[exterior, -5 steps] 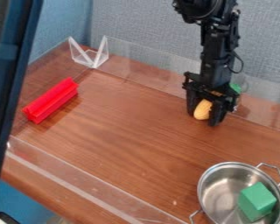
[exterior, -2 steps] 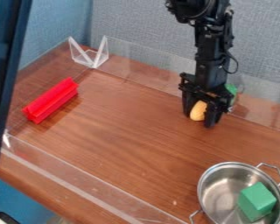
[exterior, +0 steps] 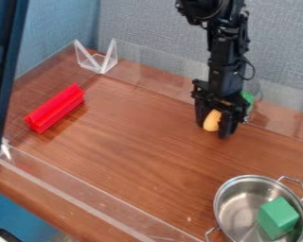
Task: Push the yellow object to the left side of the table
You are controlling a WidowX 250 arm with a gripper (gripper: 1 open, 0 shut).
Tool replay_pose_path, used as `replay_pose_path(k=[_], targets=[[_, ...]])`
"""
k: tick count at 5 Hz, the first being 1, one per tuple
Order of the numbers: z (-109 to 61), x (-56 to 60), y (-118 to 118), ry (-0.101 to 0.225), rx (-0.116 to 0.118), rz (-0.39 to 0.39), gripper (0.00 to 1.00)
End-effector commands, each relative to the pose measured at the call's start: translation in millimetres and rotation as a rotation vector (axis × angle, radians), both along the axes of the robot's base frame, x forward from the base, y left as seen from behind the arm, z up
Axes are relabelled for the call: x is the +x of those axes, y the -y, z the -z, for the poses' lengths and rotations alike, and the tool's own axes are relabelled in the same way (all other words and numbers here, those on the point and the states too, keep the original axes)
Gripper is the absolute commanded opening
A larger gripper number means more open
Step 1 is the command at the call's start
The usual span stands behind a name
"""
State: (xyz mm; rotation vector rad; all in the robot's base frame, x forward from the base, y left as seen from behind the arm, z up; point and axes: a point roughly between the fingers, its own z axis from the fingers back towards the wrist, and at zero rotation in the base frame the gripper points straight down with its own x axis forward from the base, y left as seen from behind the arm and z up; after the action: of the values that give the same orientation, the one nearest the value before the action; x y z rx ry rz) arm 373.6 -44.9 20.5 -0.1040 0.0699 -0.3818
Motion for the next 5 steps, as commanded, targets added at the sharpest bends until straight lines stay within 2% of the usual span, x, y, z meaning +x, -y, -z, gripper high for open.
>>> replay_pose_path(k=[1, 5], targets=[[-25.9, 5.0, -5.0, 0.072, -0.010, 0.002, 0.00], [-32.4, -4.3, -5.6, 0.084, -0.026, 0.047, 0.00]])
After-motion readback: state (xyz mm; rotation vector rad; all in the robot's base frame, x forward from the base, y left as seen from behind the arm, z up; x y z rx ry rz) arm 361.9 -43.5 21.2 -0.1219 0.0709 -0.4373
